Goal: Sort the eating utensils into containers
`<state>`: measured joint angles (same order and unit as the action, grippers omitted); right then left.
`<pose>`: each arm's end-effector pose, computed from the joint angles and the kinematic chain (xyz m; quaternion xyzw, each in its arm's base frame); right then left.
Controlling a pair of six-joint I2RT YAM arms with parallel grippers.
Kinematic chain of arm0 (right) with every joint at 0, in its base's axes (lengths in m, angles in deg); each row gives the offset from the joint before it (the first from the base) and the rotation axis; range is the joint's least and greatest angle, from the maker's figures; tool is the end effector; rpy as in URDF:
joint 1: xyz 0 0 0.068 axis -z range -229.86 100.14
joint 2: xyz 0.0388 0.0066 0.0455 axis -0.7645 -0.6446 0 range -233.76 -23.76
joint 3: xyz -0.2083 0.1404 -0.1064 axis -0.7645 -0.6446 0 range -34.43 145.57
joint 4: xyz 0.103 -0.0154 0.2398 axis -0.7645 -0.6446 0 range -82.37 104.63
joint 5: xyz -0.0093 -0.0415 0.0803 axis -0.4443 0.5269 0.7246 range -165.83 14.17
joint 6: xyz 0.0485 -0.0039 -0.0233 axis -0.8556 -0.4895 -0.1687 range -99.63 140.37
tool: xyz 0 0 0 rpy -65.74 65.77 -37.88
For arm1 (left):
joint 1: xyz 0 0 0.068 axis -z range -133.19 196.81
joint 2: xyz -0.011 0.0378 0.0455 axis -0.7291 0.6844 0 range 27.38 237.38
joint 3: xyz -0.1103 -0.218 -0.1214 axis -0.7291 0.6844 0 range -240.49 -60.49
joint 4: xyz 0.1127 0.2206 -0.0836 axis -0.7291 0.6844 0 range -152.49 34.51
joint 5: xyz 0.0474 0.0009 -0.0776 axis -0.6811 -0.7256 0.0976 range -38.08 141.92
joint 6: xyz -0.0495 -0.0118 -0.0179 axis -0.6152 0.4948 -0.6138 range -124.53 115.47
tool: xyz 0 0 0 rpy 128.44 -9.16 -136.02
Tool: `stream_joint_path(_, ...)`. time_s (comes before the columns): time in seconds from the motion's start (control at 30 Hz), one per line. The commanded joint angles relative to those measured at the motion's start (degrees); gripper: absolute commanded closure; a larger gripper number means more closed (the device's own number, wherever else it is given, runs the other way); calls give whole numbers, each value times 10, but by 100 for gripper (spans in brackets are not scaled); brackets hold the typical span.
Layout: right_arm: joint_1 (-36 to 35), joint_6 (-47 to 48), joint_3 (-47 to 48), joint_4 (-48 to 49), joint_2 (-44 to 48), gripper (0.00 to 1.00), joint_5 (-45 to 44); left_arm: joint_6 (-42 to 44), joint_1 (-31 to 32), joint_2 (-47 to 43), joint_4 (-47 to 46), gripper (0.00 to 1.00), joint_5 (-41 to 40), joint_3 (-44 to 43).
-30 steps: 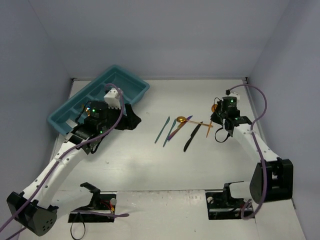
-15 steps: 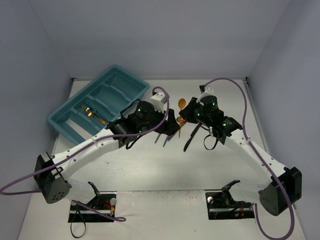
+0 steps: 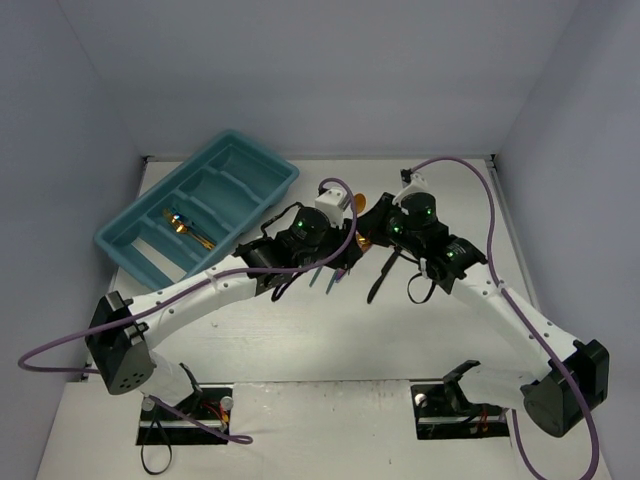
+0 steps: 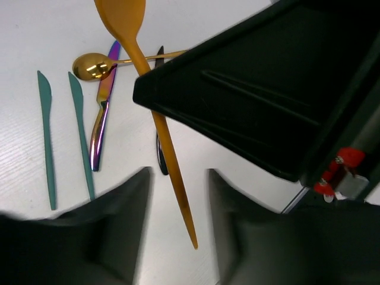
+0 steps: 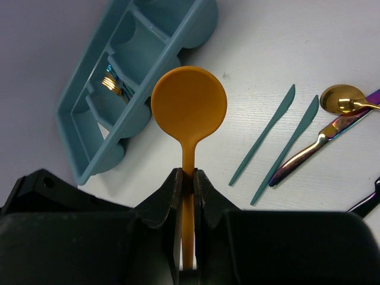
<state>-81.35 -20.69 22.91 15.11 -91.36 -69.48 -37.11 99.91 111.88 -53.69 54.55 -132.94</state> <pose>0.2357 0.1491 0.3543 0.0282 0.7639 0.4149 0.4935 0.2084 -0.2803 0.3448 0.1594 0.8077 -0.3996 0.4032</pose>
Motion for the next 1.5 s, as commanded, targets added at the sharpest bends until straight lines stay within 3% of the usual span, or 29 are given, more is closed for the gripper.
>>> stream_joint_path(0.0,-5,-14,20,52,14,100,2,-11,2,-4,-51,86,-21,-30)
stream_joint_path(0.07,-5,-14,19,53,12,100,2,-19,2,-6,-46,99,-35,-30)
stream_joint_path(0.17,-5,-5,12,54,9,96,-10,-32,0,-10,-38,100,-58,-25)
stream_joint_path(0.2,-5,-2,8,53,8,91,-17,-39,-1,-10,-35,100,-66,-21)
stream_joint_path(0.3,-3,5,-3,53,4,61,-34,-57,-10,-12,-27,100,-77,-3)
stream_joint_path(0.4,7,19,-5,53,2,47,-35,-86,-34,-20,-29,100,-65,22)
stream_joint_path(0.5,31,34,-5,51,8,39,-19,-113,-68,-30,-27,100,-54,44)
stream_joint_path(0.7,150,79,-24,20,55,34,7,-116,-146,-59,6,100,-63,63)
stream_joint_path(1.0,232,140,-85,-26,100,31,5,-114,-318,-63,44,100,-83,29)
stream_joint_path(1.2,233,159,-106,-26,91,31,8,-134,-430,15,44,100,-84,-38)
stream_joint_path(1.47,233,172,-114,-26,86,31,13,-161,-491,190,89,94,-74,-182)
